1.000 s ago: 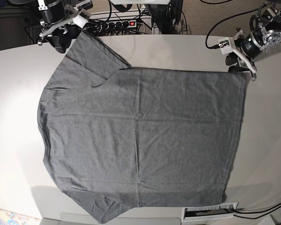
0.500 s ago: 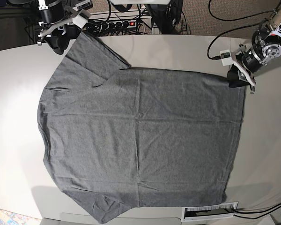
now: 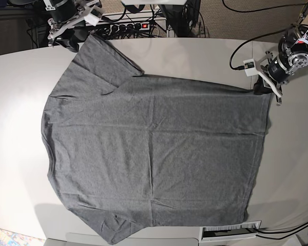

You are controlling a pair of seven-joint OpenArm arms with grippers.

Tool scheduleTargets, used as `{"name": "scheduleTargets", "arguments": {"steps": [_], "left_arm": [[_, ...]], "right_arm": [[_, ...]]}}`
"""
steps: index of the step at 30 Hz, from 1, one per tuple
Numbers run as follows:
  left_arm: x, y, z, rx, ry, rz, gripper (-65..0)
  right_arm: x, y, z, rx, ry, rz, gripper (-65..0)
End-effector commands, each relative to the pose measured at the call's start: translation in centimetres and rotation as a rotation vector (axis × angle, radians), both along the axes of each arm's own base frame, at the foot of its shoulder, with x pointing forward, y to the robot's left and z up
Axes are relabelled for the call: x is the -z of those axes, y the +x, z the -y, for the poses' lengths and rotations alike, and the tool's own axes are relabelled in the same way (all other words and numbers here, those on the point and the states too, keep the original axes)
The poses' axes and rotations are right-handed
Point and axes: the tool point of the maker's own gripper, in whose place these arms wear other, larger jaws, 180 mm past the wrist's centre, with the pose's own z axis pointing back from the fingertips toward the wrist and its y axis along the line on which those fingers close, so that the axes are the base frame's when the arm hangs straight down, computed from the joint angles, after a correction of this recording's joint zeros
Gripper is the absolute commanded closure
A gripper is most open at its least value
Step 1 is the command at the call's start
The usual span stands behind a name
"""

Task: Fold the T-shirt properly
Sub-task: 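Move both grippers down to the shirt's shoulder-edge corners, then grasp the shoulder-edge corners with the left and right grippers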

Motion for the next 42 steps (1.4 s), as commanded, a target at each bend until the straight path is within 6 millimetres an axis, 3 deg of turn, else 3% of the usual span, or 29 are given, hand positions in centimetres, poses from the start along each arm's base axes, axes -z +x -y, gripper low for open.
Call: {"name": "scheduleTargets", "arguments": {"steps": [1, 6, 10, 17, 23, 36, 38, 42], "left_arm": [[1.2, -2.3, -0.7, 0.008, 0.041, -0.098, 0.0], [0.8, -4.7, 1.7, 0.034, 0.006, -0.122, 0.0], [0.8, -5.6, 2.0, 0.026, 0.017, -0.136, 0.0], [0.9, -5.6, 2.0, 0.026, 0.016, -0.138, 0.0], [0.9, -5.6, 2.0, 0.026, 0.016, -0.138, 0.0], [0.8, -5.6, 2.1, 0.047, 0.026, -0.127, 0.0], [0.8, -5.6, 2.1, 0.047, 0.026, -0.127, 0.0], [0.9, -5.9, 2.0, 0.045, 0.028, -0.134, 0.0]], "right_arm": [[-0.6, 0.3, -0.5, -0.023, 0.017, 0.017, -31.7], [-0.1, 0.7, -1.5, -0.024, 0.089, -0.026, -31.7], [0.1, 1.6, -2.1, -0.023, 0.140, -0.051, -31.7], [0.6, 1.6, -2.0, -0.013, 0.143, -0.077, -31.7], [2.8, 0.1, -0.7, 0.011, 0.124, -0.168, -31.7], [5.0, 0.2, 0.7, 0.068, 0.127, -0.196, -31.5], [5.0, 0.1, 0.4, 0.069, 0.135, -0.197, -25.8], [5.0, -0.9, -0.1, 0.086, 0.109, -0.232, -0.8]]}}
